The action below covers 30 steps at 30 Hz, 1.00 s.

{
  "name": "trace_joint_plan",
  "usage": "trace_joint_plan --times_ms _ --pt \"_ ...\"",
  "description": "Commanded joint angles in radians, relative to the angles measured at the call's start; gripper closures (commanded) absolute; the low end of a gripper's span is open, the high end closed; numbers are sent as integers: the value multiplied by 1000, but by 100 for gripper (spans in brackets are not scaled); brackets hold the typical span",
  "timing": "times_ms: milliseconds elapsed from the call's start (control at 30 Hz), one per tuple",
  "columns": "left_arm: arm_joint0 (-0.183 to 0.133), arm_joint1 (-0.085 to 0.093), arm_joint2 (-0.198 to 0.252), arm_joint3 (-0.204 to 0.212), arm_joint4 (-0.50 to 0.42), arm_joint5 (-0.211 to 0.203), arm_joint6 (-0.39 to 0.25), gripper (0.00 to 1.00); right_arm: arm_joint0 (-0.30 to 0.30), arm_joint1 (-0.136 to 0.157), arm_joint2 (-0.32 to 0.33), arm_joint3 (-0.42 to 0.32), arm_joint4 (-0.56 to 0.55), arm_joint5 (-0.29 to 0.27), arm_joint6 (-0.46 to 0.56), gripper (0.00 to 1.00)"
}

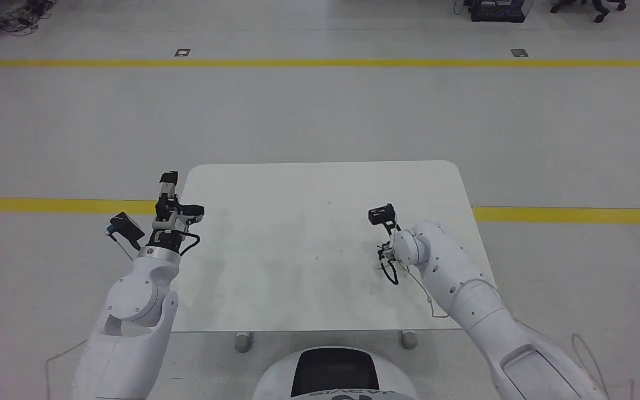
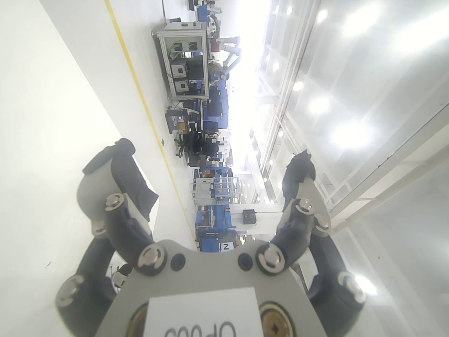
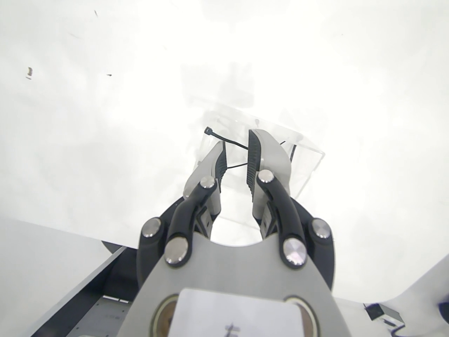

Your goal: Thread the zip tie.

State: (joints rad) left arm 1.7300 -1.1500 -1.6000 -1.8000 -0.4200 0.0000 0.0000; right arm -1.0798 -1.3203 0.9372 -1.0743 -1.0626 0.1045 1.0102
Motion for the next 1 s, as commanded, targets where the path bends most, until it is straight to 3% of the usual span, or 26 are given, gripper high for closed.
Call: trace_joint_plan --times_ms 0,733,867,967 --pt "0 0 0 0 0 0 0 0 1 -1 -2 4 -4 -3 -4 84" --pt "0 0 0 0 0 0 0 0 14 -17 -34 52 -58 -6 -55 85" --pt "0 0 0 0 0 0 0 0 20 -22 -40 65 -63 -1 -63 87" --pt "0 0 0 0 0 0 0 0 24 -25 -43 75 -65 0 -68 94"
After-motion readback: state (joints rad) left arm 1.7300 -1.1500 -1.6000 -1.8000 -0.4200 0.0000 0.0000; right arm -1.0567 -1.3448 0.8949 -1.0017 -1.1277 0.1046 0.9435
